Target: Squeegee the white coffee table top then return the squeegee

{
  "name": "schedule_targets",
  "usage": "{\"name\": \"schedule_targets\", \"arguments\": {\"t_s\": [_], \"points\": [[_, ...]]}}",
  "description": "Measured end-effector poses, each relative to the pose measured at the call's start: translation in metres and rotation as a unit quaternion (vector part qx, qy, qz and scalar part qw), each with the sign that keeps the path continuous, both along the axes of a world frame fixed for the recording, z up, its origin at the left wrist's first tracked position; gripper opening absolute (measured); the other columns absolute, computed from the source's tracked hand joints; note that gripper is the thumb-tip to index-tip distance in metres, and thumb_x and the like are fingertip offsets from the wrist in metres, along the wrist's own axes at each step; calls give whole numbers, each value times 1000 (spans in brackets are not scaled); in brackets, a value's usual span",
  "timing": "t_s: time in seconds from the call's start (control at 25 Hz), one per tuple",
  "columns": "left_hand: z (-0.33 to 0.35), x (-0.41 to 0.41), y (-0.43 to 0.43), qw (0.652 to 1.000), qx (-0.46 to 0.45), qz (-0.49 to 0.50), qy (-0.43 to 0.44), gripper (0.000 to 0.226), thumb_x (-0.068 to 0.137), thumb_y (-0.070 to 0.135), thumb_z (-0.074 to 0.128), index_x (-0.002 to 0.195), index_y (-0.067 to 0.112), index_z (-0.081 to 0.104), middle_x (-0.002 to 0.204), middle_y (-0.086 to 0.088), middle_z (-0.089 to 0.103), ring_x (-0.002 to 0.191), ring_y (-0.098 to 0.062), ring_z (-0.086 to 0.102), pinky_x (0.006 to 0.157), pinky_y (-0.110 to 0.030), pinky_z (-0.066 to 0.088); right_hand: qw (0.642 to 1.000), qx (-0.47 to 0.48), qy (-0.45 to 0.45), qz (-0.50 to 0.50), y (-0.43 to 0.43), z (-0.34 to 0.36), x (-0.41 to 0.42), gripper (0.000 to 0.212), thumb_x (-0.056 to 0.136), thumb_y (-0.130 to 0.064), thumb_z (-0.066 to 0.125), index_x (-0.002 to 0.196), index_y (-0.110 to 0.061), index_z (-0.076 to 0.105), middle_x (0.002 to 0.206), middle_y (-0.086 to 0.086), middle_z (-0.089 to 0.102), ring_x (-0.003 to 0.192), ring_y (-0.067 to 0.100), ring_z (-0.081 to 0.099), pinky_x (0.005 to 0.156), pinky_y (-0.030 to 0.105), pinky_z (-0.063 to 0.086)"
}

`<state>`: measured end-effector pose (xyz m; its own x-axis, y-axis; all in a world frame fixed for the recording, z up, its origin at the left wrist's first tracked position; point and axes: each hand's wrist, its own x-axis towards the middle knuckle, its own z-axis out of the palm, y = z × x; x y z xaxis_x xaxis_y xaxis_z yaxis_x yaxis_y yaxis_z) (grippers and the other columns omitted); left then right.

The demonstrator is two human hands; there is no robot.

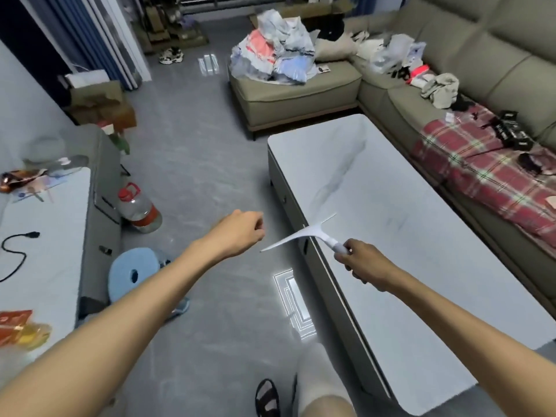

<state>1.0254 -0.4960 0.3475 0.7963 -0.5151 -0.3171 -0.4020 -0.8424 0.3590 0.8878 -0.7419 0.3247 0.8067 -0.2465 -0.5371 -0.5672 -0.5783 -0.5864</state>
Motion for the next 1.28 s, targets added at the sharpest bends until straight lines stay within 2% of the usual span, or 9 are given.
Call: {"name": "schedule_targets", "arguments": {"t_s": [0.08,0.24,0.36,0.6,0.72,0.84,1.04,1.16,1.28], "points": [[-10,60,-22,1000,-4,-7,-6,7,82,25,49,76,25,53,81,-4,69,85,-31,61,78,-39,52,1000,3,-7,-10,-23,-11,53,34,93,-39,49,92,-7,57,76,6,58,51,18,45,39,19,33],[-53,185,-64,1000,-8,-3,29,6,77,19,60,72,22,60,70,3,66,81,-23,62,73,-31,52,1000,6,14,11,-71,-66,170,41,96,-42,44,89,-4,57,73,6,55,53,20,43,49,27,35],[-72,288,-93,998,4,12,58,20,76,7,56,81,22,68,68,7,65,79,-19,65,71,-25,49,998,1,48,35,-109,-95,279,42,98,-41,39,89,-4,55,77,6,62,59,19,50,59,31,40],[-79,476,-142,987,-60,83,121,20,78,1,55,73,18,64,60,2,67,52,-14,62,67,-30,56,998,-39,27,44,-160,-91,479,32,98,-39,36,94,-13,53,88,8,67,82,29,61,77,40,49],[-128,573,-162,987,-52,89,125,26,85,2,45,85,17,66,66,1,68,63,-18,65,69,-30,54,996,-78,35,18,-173,-128,564,42,95,-56,35,93,-18,53,82,3,62,79,26,58,69,37,45],[-205,665,-186,985,-26,100,135,31,88,3,43,101,15,67,89,-7,71,85,-26,67,80,-35,56,991,-113,69,8,-179,-197,630,54,92,-68,28,90,-21,56,77,2,60,79,27,57,65,35,43],[-333,806,-232,982,37,49,177,30,91,11,53,121,13,58,122,-5,62,108,-24,59,84,-30,46,983,-134,92,89,-183,-314,762,43,97,-58,28,105,-25,55,90,8,64,87,33,61,65,33,34],[-377,844,-253,986,50,23,155,9,92,16,55,97,14,62,113,-7,62,99,-24,60,75,-30,45,978,-136,80,136,-176,-353,830,45,98,-56,26,112,-23,54,91,10,63,87,33,62,65,34,34],[-413,864,-270,990,54,27,130,13,93,19,52,80,15,54,104,-4,57,89,-22,57,70,-30,41,976,-132,85,149,-173,-391,867,46,99,-54,24,109,-22,54,90,8,63,84,32,60,65,34,35]]}}
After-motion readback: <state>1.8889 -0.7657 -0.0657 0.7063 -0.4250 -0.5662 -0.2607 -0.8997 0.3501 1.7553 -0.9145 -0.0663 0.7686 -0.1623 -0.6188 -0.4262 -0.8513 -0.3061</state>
